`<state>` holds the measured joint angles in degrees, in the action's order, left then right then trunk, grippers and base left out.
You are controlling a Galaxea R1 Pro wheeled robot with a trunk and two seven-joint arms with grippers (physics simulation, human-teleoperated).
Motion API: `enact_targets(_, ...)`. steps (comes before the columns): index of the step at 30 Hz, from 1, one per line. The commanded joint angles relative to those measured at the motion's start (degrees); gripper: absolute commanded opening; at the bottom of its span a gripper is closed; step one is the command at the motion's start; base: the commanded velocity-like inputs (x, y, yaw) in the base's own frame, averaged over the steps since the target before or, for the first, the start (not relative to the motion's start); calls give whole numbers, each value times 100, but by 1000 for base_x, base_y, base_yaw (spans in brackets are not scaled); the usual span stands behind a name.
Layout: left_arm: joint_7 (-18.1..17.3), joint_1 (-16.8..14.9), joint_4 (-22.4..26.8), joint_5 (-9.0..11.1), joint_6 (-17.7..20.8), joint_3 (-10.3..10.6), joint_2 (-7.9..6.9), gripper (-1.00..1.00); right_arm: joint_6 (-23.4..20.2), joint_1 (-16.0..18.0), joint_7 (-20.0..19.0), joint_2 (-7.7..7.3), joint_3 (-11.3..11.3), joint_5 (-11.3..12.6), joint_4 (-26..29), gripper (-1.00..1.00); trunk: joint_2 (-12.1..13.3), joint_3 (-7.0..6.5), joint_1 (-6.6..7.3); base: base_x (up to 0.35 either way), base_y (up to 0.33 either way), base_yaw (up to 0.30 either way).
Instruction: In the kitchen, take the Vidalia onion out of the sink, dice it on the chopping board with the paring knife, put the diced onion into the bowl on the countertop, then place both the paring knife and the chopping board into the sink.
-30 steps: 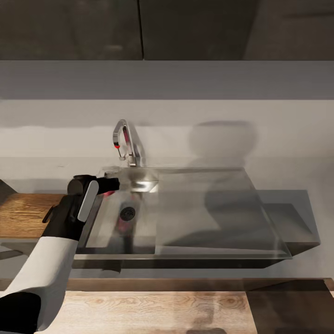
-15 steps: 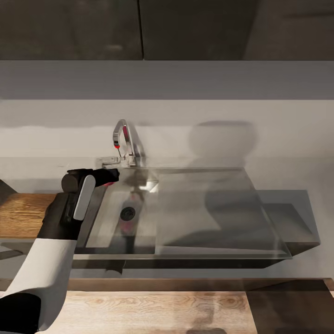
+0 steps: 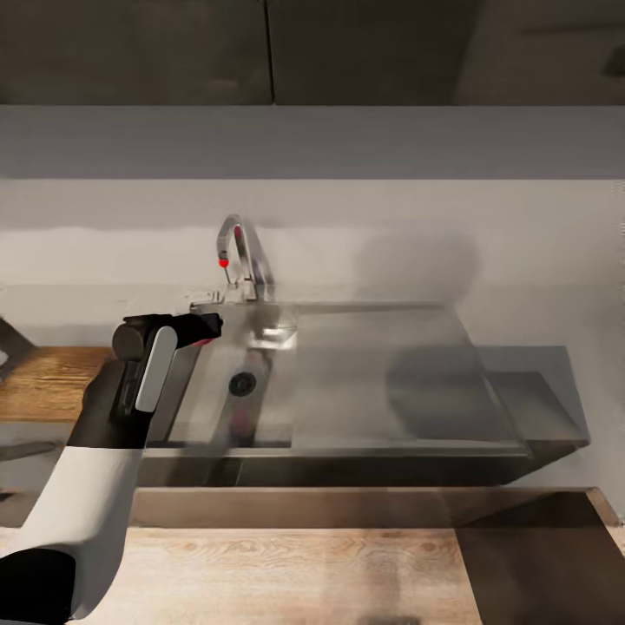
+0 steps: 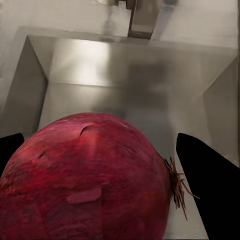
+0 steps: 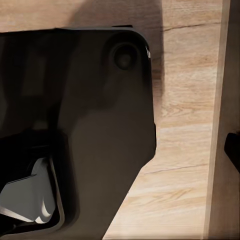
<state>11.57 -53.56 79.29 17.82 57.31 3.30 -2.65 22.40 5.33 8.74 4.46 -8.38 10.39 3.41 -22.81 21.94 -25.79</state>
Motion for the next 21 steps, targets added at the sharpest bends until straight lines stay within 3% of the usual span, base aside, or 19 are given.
enact_targets(1,65,-5,8,55,17,13,-7,-100,19,3,22,2,-50,51,-4,100,-11,10,0,-324,0,0)
enact_targets(12,65,-5,196,50,50,13,-13,-100,18,3,15,38,-43,77,-1,100,-11,10,0,-283,84,0)
enact_targets(21,65,-5,524,46,53,7,-23,-100,19,3,17,14,-42,79,1,100,-11,10,0,33,208,0)
